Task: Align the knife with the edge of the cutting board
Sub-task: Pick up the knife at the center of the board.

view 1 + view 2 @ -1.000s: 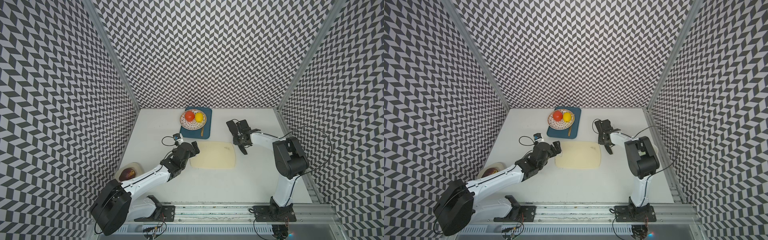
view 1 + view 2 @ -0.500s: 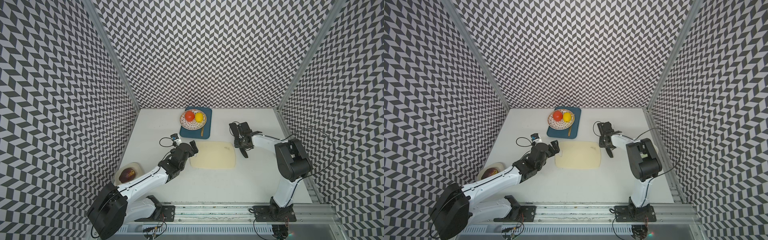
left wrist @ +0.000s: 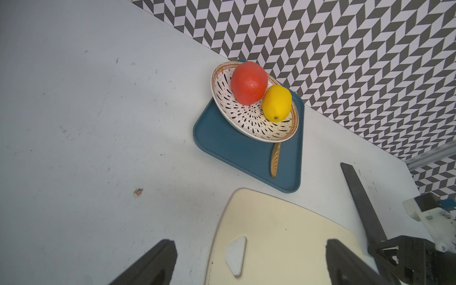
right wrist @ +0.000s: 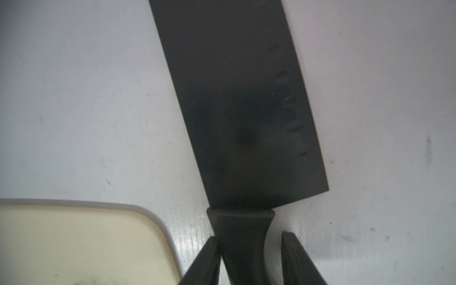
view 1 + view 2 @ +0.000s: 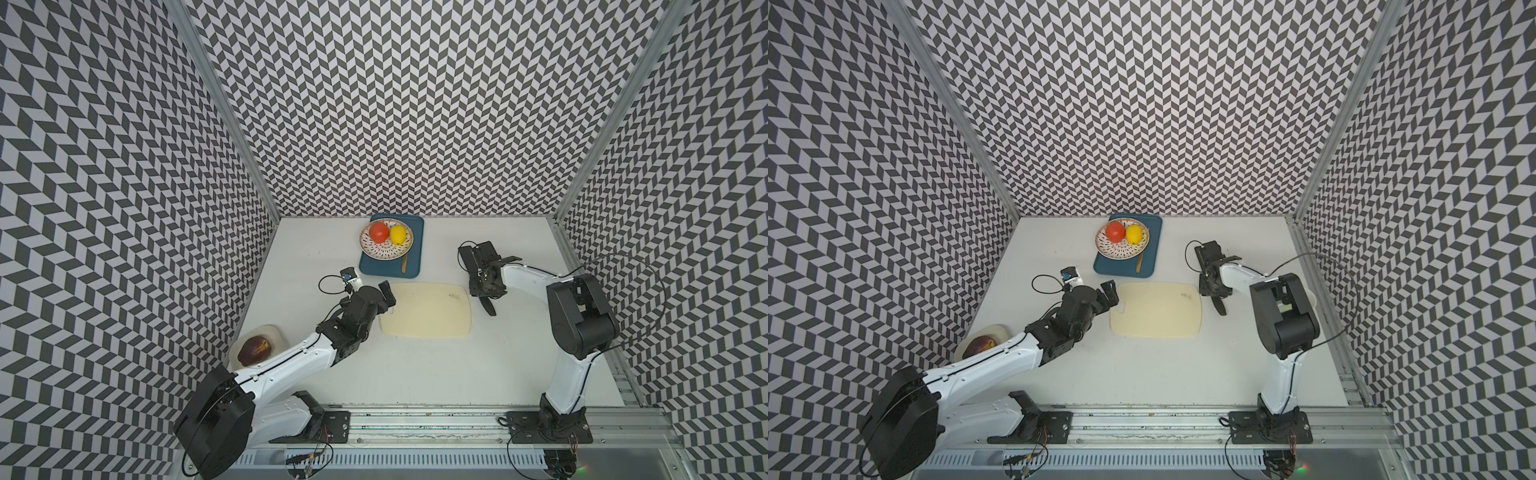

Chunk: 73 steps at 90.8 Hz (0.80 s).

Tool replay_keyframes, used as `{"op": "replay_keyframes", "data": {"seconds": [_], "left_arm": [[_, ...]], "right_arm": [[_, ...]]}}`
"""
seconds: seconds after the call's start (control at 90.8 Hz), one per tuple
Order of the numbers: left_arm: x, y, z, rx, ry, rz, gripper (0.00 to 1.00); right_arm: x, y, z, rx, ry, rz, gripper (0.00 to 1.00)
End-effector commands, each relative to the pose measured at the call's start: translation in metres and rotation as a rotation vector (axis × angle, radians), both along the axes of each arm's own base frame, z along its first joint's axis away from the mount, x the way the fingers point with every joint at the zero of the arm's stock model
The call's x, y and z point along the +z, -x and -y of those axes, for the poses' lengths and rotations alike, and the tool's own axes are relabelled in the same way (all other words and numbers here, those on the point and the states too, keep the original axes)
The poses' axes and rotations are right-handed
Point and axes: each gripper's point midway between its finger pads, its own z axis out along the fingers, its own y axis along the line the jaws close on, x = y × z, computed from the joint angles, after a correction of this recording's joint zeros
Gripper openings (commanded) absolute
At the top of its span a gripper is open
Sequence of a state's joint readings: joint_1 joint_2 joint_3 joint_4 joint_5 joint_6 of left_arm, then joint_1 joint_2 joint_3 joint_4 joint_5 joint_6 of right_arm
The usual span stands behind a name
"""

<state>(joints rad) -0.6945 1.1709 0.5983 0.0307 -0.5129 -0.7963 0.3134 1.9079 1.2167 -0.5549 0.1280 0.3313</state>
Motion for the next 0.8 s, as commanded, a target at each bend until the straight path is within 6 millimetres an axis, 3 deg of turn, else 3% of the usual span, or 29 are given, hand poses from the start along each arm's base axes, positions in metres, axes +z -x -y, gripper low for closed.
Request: {"op": "replay_keyframes", "data": {"seconds": [0.0, 0.165, 0.33, 0.584, 0.793], "left_arm": [[0.001, 0.002, -0.002, 0.0, -0.025, 0.006, 1.0], [0.002, 0.001, -0.002, 0.003, -0.024, 0.006, 1.0], [0.003, 0.003, -0.003, 0.001, -0.016, 0.01, 1.0], [0.002, 0.003, -0.004, 0.005, -0.02, 0.009, 1.0], [0.003, 0.002, -0.001, -0.007, -0.024, 0.008, 1.0]], "right_arm": [[-0.022, 0.013, 0.006, 0.007, 0.05, -0.074, 0.39], [-0.016, 0.019, 0.004, 0.0, 0.023, -0.068, 0.26], [-0.009, 0.041, 0.004, -0.014, -0.028, -0.05, 0.26], [-0.027, 0.084, -0.007, 0.011, -0.005, -0.142, 0.3], [-0.025, 0.075, -0.006, 0.015, 0.052, -0.163, 0.36]]}}
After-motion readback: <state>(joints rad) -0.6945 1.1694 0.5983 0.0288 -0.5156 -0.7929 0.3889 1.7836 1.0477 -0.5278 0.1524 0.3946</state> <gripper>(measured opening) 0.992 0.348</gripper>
